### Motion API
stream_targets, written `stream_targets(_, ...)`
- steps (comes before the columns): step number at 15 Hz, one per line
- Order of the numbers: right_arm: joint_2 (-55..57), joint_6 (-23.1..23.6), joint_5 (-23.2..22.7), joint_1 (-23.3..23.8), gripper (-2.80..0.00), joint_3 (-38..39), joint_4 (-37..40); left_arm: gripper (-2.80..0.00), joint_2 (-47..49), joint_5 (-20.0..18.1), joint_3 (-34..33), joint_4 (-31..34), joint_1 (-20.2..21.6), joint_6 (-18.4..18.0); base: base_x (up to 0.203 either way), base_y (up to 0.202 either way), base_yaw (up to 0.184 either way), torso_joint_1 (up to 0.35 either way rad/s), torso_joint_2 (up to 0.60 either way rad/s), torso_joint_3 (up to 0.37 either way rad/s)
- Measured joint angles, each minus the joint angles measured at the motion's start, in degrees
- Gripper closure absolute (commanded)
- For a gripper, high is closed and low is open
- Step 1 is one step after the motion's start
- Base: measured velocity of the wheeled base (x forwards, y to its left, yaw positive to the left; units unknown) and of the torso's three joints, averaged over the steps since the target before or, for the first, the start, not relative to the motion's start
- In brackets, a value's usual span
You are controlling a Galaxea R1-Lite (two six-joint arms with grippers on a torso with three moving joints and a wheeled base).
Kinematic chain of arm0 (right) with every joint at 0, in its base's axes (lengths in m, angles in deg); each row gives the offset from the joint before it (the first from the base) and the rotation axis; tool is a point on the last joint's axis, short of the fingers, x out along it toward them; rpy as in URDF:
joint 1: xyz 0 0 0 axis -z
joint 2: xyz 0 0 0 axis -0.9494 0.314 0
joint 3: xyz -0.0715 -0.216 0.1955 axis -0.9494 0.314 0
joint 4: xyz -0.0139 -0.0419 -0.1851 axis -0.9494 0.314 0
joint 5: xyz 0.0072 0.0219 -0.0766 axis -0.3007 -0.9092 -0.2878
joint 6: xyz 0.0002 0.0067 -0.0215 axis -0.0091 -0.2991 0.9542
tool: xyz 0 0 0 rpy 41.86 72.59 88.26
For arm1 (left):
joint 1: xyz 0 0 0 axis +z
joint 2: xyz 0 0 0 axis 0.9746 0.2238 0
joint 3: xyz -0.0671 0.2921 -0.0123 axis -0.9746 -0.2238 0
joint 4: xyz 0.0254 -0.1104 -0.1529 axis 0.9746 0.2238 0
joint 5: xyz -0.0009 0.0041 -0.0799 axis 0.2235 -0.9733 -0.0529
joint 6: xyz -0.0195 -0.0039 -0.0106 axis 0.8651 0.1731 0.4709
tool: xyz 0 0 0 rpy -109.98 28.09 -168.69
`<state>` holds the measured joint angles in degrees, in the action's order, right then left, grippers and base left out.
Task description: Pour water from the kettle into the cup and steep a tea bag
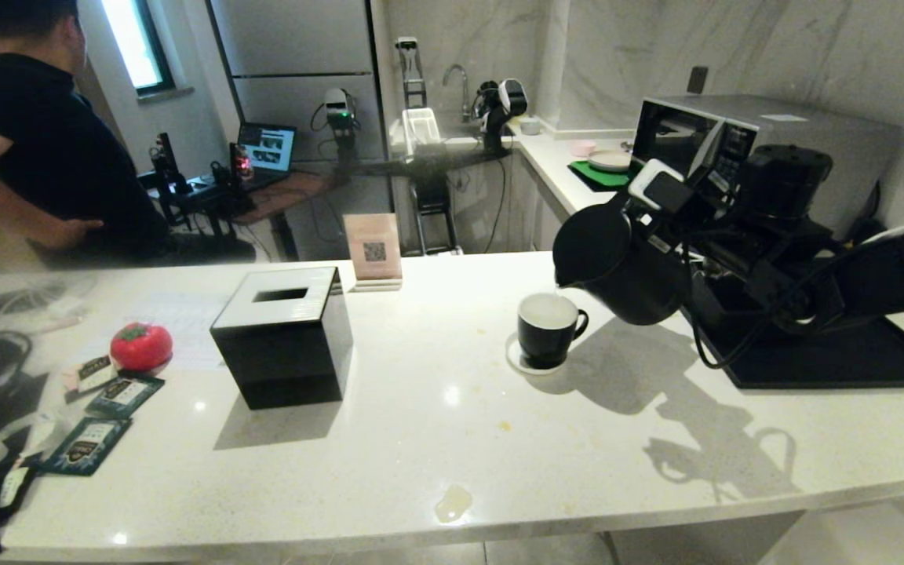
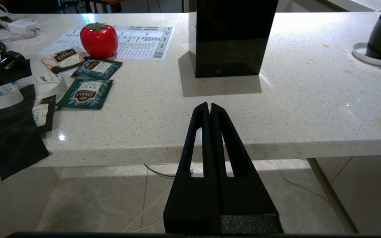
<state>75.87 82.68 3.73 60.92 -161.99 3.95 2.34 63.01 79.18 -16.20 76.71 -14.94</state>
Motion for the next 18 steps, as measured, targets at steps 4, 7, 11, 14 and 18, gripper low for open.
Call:
stream_targets(4,0.00,0.04,-0.04,0.00,0.00,0.02,-0.21,0.00,0.00,0.00,0.00,0.00,0.00,0.02,0.000,0.000,0.000,0.000,0.00,0.000)
stream_targets(7,0.00,0.09,0.00,0.04,0.00,0.02,-0.25,0.00,0.00,0.00,0.00,0.00,0.00,0.02,0.000,0.000,0.000,0.000,0.00,0.000)
stream_targets(11,0.00,0.07,0.00,0.09,0.00,0.02,-0.25,0.00,0.00,0.01,0.00,0.00,0.00,0.04,0.000,0.000,0.000,0.000,0.00,0.000)
stream_targets(14,0.01,0.12,-0.01,0.20,0.00,0.13,-0.24,0.00,0.00,0.00,0.00,0.00,0.00,0.05,0.000,0.000,0.000,0.000,0.00,0.000)
stream_targets(18,0.01,0.15,-0.05,0.34,0.00,0.13,-0.24,0.00,0.00,0.00,0.00,0.00,0.00,0.01,0.000,0.000,0.000,0.000,0.00,0.000)
